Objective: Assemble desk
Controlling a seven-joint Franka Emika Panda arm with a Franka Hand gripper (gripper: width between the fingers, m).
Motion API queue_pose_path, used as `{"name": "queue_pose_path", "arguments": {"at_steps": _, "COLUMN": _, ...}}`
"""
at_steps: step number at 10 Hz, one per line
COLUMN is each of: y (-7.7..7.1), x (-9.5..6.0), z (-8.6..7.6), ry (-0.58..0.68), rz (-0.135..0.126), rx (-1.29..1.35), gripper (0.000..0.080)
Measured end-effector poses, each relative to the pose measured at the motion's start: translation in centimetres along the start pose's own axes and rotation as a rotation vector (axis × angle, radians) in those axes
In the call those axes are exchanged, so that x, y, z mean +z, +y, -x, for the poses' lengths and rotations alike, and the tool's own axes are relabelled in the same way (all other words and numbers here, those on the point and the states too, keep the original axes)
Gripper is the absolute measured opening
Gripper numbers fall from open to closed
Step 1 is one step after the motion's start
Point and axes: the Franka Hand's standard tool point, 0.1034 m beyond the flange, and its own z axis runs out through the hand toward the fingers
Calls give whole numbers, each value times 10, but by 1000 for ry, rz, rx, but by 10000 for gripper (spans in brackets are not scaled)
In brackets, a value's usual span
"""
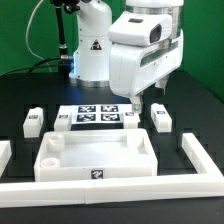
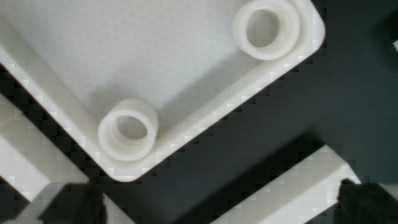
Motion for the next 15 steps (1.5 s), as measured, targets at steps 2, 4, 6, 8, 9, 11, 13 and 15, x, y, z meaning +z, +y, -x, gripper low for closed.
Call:
{"name": "queue_pose_path", "arguments": {"at_steps": 2, "y": 0, "x": 0, "z": 0, "ry": 0, "rz": 0, "rx": 0, "gripper": 649}}
{"name": "queue_pose_path", "arguments": {"at_steps": 4, "y": 0, "x": 0, "z": 0, "ry": 0, "rz": 0, "rx": 0, "gripper": 649}}
{"name": "queue_pose_path", "arguments": {"at_steps": 6, "y": 0, "x": 0, "z": 0, "ry": 0, "rz": 0, "rx": -1, "gripper": 649}}
{"name": "queue_pose_path", "arguments": {"at_steps": 8, "y": 1, "x": 4, "z": 14, "ry": 4, "rz": 11, "rx": -110, "gripper": 649}}
{"name": "queue_pose_path", "arguments": {"at_steps": 9, "y": -2, "x": 10, "z": 35, "ry": -1, "rz": 7, "rx": -226, "gripper": 649}}
{"name": "queue_pose_path", "arguments": {"at_steps": 11, "y": 1, "x": 32, "z": 70, "ry": 5, "rz": 6, "rx": -503, "gripper": 649}}
{"name": "queue_pose_path", "arguments": {"at_steps": 13, "y": 3, "x": 49, "z": 96, "ry": 13, "rz": 11, "rx": -691, "gripper": 649}}
{"name": "queue_pose_path", "arguments": {"at_steps": 15, "y": 6, "x": 67, "z": 104, "ry": 20, "rz": 10, "rx": -731, "gripper": 649}}
